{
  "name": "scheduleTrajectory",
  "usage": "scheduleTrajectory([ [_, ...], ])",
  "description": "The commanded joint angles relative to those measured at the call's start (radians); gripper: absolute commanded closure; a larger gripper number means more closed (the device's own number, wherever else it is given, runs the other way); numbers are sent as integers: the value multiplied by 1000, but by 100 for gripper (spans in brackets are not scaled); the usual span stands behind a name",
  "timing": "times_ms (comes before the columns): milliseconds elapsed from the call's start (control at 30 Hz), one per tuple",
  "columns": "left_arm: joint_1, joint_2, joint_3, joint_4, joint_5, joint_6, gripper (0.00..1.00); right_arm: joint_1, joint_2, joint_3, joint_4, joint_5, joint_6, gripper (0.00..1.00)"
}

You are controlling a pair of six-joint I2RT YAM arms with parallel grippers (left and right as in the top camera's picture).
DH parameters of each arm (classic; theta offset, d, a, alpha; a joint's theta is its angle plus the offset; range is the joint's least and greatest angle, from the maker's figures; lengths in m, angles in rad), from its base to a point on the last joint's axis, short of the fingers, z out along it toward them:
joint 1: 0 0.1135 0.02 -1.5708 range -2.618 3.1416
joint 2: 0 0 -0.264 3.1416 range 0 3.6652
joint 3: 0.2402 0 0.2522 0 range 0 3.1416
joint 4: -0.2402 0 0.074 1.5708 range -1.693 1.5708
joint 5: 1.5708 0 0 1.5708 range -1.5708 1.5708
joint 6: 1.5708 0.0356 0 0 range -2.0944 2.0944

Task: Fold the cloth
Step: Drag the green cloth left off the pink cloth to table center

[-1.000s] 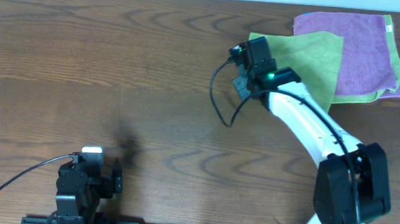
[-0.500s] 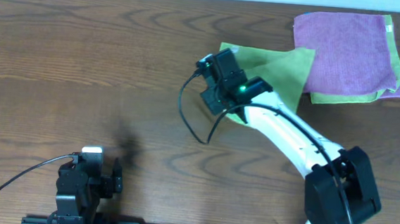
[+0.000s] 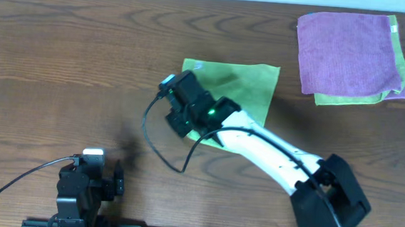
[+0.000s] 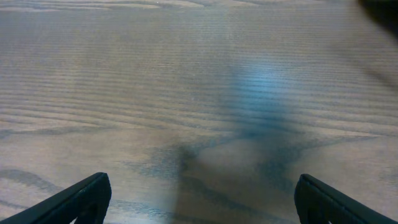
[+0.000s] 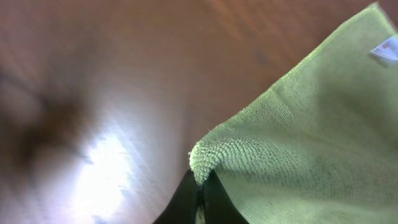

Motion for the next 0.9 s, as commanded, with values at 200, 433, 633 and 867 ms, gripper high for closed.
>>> scheduleTrajectory([
  [200, -5, -7, -41, 2, 32, 25, 5, 100, 15, 15, 39, -37, 26, 43],
  [433, -5, -7, -41, 51, 167, 25, 5, 88, -26, 40, 36, -36, 79, 34],
  [633, -5, -7, -41, 92, 304, 6, 5, 26, -113, 45, 27, -32, 142, 36],
  [867, -5, 50, 22, 158, 348, -2, 5, -108, -215, 44, -140, -32, 198, 43],
])
